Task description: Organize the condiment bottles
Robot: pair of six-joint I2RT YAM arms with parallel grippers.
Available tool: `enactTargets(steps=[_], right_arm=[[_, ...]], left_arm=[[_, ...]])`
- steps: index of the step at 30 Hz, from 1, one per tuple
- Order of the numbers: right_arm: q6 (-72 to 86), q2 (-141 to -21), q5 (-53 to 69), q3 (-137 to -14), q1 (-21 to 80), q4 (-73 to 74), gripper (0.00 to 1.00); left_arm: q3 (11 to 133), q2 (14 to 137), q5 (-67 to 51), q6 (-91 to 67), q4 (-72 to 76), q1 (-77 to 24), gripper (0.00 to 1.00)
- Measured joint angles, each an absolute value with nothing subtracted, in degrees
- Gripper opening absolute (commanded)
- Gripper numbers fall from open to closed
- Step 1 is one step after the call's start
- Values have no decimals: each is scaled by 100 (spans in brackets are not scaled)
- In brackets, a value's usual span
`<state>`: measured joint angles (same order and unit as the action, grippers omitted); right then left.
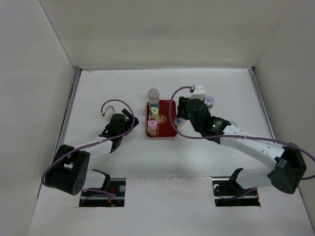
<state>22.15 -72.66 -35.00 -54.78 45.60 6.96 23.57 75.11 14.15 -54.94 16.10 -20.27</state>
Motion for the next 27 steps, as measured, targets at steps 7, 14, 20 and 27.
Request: enactTargets(steps=[7, 14, 20, 27], right_arm=[[2213, -8637, -3301, -5953, 5369, 272, 47], [2209, -9008, -3323, -5964, 5522, 252, 67], [2239, -8997, -3361, -5964, 5588, 156, 91], [2228, -7835, -3245, -5603, 5164, 75, 99]], left_arm=[[2340, 7511, 1393, -5494, 1638, -2025, 100], [2333, 7511, 1361, -5496, 1662, -2025, 100], [2333, 7511, 1343, -5496, 1669, -2025, 100], [2333, 7511, 1339, -5496, 1673, -2025, 100]])
